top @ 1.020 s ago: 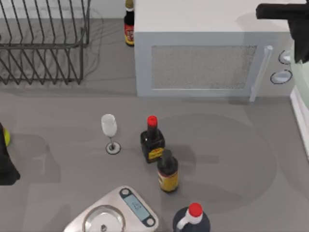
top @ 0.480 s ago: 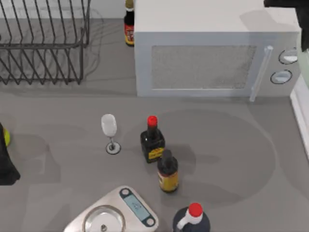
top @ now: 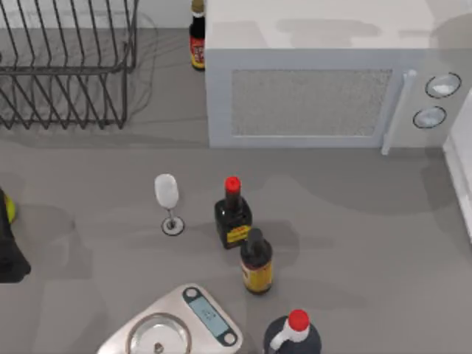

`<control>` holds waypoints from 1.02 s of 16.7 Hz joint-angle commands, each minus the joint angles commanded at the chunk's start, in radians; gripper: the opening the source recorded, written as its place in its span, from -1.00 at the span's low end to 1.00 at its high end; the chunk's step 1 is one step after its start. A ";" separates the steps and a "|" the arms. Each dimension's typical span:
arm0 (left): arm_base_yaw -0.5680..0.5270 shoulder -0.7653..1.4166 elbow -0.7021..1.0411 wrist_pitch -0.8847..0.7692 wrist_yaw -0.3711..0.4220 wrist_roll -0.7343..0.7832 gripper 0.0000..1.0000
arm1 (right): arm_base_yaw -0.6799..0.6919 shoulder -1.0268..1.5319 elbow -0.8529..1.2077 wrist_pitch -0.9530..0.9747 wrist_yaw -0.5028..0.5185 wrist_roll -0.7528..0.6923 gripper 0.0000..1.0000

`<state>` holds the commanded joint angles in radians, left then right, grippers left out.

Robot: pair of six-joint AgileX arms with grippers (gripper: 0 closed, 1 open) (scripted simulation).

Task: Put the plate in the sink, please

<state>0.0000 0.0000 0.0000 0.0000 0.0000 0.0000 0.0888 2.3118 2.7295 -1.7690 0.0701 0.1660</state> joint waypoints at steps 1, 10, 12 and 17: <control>0.000 0.000 0.000 0.000 0.000 0.000 1.00 | -0.040 0.078 0.056 0.000 -0.002 -0.036 -1.00; 0.000 0.000 0.000 0.000 0.000 0.000 1.00 | -0.172 0.399 0.173 0.012 -0.061 -0.224 -1.00; 0.000 0.000 0.000 0.000 0.000 0.000 1.00 | -0.172 0.399 0.173 0.012 -0.061 -0.224 -1.00; 0.000 0.000 0.000 0.000 0.000 0.000 1.00 | -0.172 0.399 0.173 0.012 -0.061 -0.224 -0.25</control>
<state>0.0000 0.0000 0.0000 0.0000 0.0000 0.0000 -0.0828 2.7109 2.9025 -1.7572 0.0095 -0.0576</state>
